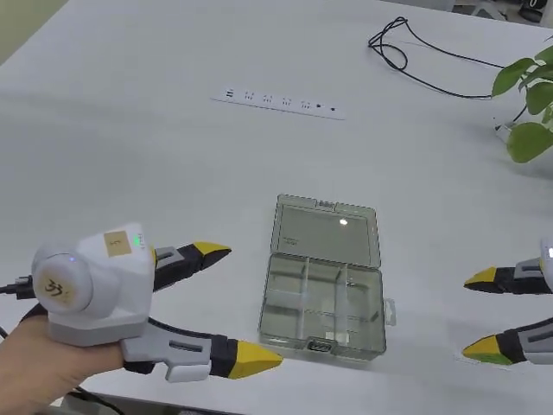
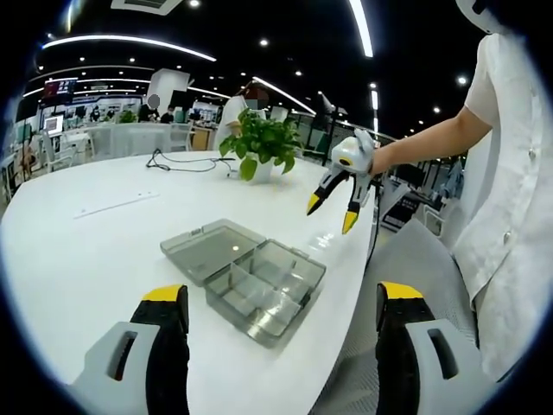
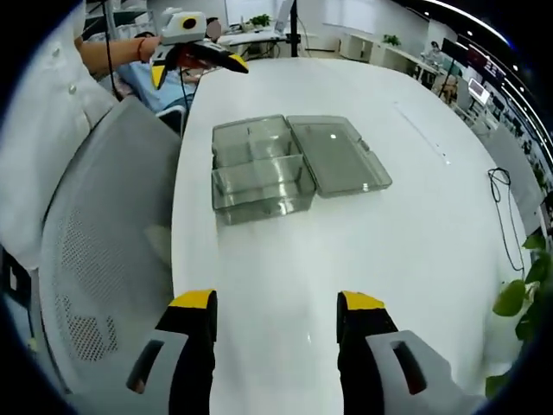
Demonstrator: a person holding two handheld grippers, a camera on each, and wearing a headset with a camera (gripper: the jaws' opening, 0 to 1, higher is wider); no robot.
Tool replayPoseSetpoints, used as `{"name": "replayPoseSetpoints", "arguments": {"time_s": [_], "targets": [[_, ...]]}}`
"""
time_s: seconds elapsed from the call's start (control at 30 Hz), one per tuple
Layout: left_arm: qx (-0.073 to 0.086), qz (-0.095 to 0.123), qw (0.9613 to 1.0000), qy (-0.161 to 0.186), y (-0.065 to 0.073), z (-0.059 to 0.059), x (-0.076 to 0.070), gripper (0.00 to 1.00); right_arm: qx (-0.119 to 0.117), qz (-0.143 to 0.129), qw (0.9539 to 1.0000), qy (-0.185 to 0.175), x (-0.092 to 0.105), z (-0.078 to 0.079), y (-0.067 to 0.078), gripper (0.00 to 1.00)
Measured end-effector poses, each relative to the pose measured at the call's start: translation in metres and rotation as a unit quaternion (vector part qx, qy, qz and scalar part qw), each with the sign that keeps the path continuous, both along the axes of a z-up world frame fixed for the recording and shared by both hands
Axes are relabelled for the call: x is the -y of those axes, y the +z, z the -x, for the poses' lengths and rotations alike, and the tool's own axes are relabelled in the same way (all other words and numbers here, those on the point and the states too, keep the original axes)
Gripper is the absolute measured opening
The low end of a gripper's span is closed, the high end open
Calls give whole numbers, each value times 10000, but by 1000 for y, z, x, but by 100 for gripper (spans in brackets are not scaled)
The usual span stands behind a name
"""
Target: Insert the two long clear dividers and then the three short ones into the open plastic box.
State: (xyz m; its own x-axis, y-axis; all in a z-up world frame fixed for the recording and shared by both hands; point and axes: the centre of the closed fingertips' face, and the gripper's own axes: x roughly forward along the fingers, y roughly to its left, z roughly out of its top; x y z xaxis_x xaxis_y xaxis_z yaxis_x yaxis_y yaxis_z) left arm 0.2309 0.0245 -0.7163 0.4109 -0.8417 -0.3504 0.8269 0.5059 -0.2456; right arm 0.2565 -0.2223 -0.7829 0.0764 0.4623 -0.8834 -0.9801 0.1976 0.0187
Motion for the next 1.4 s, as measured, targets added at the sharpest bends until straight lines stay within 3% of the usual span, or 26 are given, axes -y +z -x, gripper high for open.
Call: {"name": "replayPoseSetpoints", "arguments": {"time_s": [0.13,0.4,0.53,0.83,1.0,1.4], "targets": [[-15,-5,10000,16,-1,-1,-1,92,-65,227,9997,110,14,-1,-16,56],[-37,-19,10000,12,-2,-1,-1,91,-187,570,9977,329,22,6,-40,53],[-48,-17,10000,11,-2,-1,-1,92,-133,897,9938,638,29,8,-53,50],[-68,-15,10000,31,-1,-1,-1,91,-115,1132,9900,838,37,2,-71,47],[-59,-17,10000,55,-1,-2,-2,91,5,1220,9882,922,41,-3,-72,42],[-58,20,10000,64,-2,-3,-2,91,18,1300,9879,844,46,-5,-73,33]]}}
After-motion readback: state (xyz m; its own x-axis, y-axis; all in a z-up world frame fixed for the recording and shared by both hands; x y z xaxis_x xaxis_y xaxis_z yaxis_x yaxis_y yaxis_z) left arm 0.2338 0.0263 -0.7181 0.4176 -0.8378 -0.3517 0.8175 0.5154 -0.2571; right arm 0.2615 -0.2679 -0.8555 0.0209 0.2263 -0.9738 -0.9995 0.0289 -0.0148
